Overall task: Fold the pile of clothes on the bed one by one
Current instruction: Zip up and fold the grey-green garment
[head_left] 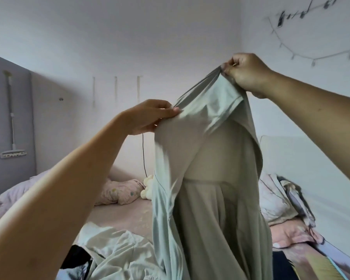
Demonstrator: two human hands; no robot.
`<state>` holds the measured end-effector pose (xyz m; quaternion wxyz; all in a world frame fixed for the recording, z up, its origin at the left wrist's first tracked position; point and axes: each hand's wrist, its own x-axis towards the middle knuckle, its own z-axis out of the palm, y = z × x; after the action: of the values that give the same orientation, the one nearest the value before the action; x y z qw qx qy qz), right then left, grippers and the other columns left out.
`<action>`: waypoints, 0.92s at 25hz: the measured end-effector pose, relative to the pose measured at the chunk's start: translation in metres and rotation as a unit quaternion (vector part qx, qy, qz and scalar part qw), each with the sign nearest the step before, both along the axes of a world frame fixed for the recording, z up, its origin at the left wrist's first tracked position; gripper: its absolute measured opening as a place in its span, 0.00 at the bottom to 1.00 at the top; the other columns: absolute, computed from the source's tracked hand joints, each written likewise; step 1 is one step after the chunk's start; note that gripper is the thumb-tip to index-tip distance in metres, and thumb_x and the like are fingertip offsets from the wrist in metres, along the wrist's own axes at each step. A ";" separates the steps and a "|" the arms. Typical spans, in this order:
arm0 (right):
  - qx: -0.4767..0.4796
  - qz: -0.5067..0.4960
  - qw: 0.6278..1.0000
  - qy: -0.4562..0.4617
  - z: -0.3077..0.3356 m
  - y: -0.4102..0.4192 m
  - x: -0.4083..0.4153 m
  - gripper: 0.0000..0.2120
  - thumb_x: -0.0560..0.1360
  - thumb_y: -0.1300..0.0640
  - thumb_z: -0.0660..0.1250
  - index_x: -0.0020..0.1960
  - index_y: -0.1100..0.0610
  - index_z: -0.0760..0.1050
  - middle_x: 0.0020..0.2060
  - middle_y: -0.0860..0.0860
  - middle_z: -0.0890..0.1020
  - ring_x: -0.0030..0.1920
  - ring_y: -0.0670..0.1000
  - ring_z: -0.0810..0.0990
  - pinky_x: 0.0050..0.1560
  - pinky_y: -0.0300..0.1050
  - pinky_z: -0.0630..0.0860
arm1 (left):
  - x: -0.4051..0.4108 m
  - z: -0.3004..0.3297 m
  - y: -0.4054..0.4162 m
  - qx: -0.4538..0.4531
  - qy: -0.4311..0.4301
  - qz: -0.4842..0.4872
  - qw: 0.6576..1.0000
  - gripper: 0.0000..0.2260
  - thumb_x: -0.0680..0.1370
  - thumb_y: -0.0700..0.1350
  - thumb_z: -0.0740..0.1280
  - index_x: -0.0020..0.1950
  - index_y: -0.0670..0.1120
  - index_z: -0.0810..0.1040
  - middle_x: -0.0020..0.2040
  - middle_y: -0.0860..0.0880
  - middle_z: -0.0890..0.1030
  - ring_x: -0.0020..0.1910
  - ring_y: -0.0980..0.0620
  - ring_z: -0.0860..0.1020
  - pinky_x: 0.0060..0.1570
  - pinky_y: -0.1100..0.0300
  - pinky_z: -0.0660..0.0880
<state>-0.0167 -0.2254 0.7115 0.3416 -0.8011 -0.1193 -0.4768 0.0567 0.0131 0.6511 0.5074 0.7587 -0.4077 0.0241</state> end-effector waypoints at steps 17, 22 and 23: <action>-0.138 -0.244 0.958 0.062 -0.112 -0.035 0.139 0.10 0.80 0.55 0.58 0.53 0.60 0.75 0.52 0.61 0.80 0.53 0.63 0.76 0.44 0.47 0.66 | 0.113 -0.104 -0.060 0.150 -0.254 0.298 0.908 0.13 0.80 0.50 0.61 0.51 0.39 0.72 0.43 0.40 0.74 0.46 0.39 0.75 0.42 0.52 0.69; -0.111 -0.214 0.942 0.235 -0.253 -0.045 0.271 0.09 0.80 0.58 0.59 0.51 0.61 0.75 0.52 0.62 0.80 0.52 0.63 0.78 0.45 0.44 0.69 | 0.230 -0.231 -0.078 0.226 -0.091 0.333 0.911 0.12 0.79 0.49 0.64 0.46 0.40 0.74 0.48 0.36 0.78 0.50 0.35 0.78 0.40 0.54 0.71; -0.065 -0.193 0.940 0.275 -0.283 -0.045 0.300 0.08 0.79 0.58 0.60 0.47 0.61 0.75 0.50 0.63 0.81 0.49 0.63 0.79 0.46 0.44 0.73 | 0.255 -0.257 -0.082 0.204 -0.024 0.332 0.920 0.10 0.78 0.46 0.66 0.42 0.40 0.74 0.46 0.36 0.78 0.47 0.34 0.79 0.38 0.52 0.75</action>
<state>0.2833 -0.2701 0.4286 0.2098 -0.9290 0.1049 -0.2861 0.3121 -0.0687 0.3940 0.2944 0.9369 -0.1404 0.1261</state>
